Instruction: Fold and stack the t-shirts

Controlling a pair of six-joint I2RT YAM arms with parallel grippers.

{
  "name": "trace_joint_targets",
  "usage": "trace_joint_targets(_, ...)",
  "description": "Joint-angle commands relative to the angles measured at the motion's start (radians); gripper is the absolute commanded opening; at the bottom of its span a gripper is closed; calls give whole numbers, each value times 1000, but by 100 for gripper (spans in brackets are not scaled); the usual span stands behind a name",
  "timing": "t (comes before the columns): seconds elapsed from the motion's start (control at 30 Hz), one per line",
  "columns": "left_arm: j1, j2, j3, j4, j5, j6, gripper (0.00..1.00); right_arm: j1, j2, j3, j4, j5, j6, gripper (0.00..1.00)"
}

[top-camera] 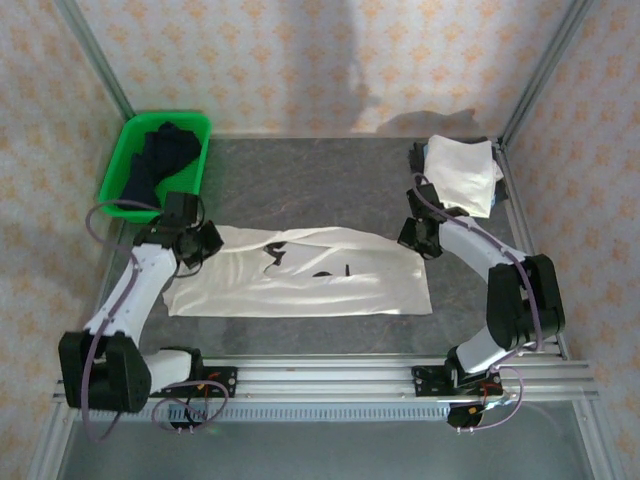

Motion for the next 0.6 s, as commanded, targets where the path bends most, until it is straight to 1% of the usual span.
trace_joint_targets(0.0,6,-18,-46,39,-61,-34,0,-13,9,48,-17,51,1,6)
trace_joint_targets(0.03,6,-2,-24,60,-56,-34,0,-14,27,84,-17,47,-14,6)
trace_joint_targets(0.1,6,77,93,78,-68,-22,0,-13,110,217,-34,86,-52,3)
trace_joint_targets(0.23,10,301,427,36,-81,25,0,-16,275,450,-44,193,-126,2)
trace_joint_targets(0.33,24,436,643,-16,-94,47,0,-21,370,567,-37,208,-157,1)
trace_joint_targets(0.37,28,468,687,-31,-98,48,0,-24,393,595,-42,200,-162,0)
trace_joint_targets(0.43,33,501,738,-52,-86,48,0,-29,424,632,-56,210,-164,0)
trace_joint_targets(0.5,33,484,698,-23,-69,48,0,-33,423,618,-39,182,-164,0)
trace_joint_targets(0.57,34,451,630,3,-55,48,0,-35,409,573,-13,122,-157,1)
